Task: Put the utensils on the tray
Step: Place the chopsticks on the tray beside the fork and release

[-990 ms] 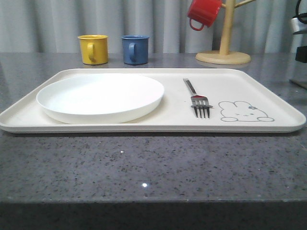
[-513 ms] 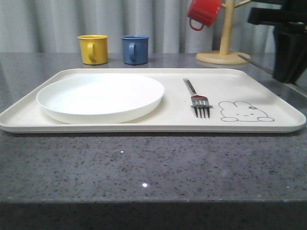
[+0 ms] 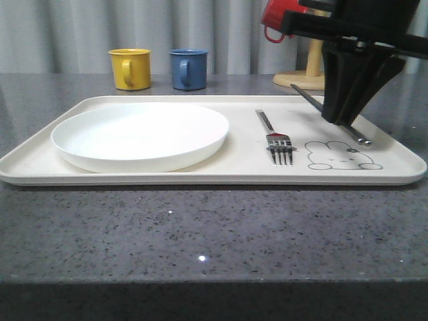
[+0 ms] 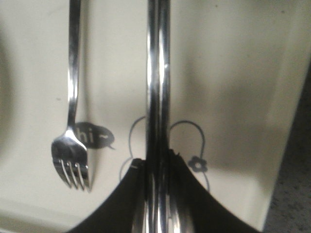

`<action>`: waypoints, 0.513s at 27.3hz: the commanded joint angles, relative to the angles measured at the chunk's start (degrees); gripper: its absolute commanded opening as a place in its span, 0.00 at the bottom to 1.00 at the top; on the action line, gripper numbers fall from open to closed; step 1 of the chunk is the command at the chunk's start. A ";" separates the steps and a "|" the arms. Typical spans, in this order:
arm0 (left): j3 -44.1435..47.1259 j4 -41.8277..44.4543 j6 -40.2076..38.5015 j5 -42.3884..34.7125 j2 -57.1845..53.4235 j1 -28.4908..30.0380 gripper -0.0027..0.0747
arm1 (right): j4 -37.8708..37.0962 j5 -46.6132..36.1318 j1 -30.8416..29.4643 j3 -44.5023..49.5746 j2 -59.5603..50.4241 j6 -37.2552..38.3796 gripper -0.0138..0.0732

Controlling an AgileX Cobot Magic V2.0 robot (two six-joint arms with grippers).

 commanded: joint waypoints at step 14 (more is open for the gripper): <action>-1.49 0.00 -0.63 -3.81 -0.25 -0.48 0.51 | 5.51 -3.72 0.03 -1.86 0.84 1.22 0.25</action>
